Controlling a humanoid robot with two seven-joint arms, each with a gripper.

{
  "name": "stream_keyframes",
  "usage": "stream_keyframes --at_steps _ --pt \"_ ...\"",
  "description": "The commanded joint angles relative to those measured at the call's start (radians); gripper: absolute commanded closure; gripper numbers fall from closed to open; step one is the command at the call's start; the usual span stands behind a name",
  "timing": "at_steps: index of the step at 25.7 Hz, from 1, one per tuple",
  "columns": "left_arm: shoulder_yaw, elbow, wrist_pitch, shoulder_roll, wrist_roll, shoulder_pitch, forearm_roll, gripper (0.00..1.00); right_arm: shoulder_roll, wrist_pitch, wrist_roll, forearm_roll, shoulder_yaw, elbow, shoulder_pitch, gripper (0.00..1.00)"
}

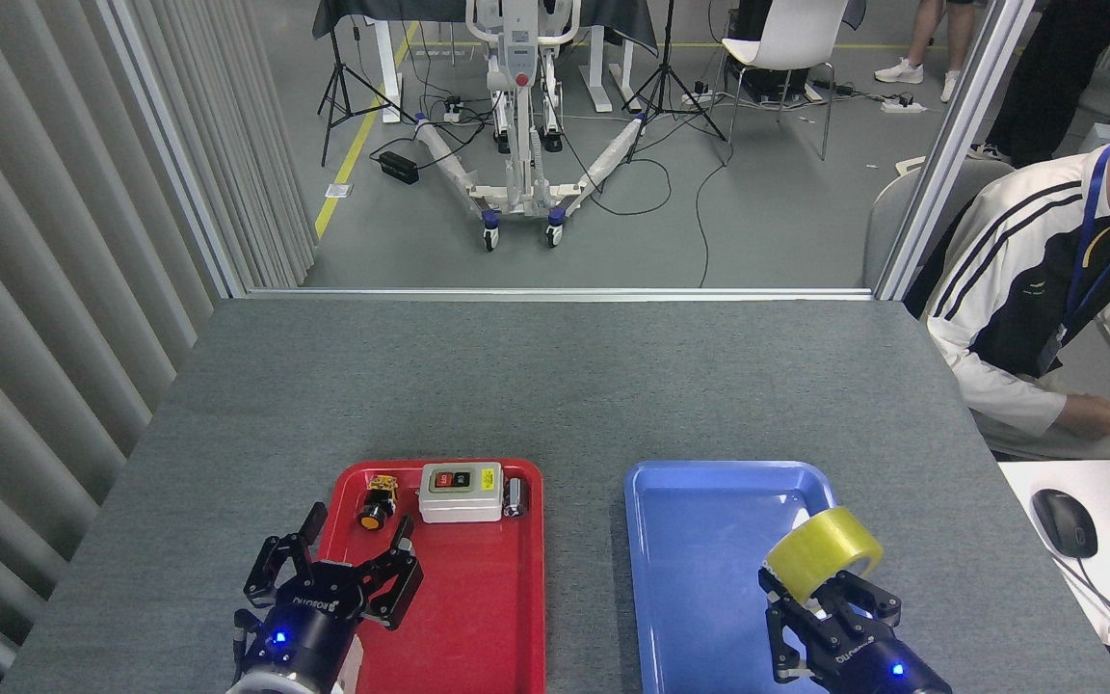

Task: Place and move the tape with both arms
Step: 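Lower the tape into the blue tray with the right gripper, then open the right gripper and lift it away from the tape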

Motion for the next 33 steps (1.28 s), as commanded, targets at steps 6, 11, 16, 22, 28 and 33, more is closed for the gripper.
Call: stream_keyframes --at_steps 6,11,16,22,28,33 --pt "-0.002 0.028 0.009 -0.001 0.044 0.003 -0.025 0.0 -0.007 0.007 0.567 -0.169 -0.002 -0.018 -0.115 1.0" --pt "-0.002 0.035 0.011 0.001 0.044 0.002 -0.03 0.0 -0.011 0.19 0.69 -0.229 0.015 -0.004 -0.195 0.86" --pt "0.004 0.037 0.011 0.004 0.024 0.0 -0.022 0.0 -0.01 0.28 0.672 -0.217 0.078 0.039 -0.231 0.0" --pt "0.006 0.023 0.009 -0.009 0.035 -0.005 -0.024 0.0 -0.005 0.277 0.598 -0.217 0.102 0.033 -0.216 0.0" --pt "0.004 -0.006 0.001 0.002 0.04 0.0 -0.025 0.0 -0.01 0.277 0.259 -0.213 0.09 0.018 -0.156 0.0" --pt "0.004 -0.012 -0.014 0.002 0.04 0.003 -0.025 0.0 -0.019 0.28 -0.072 -0.213 0.019 0.017 -0.057 0.0"
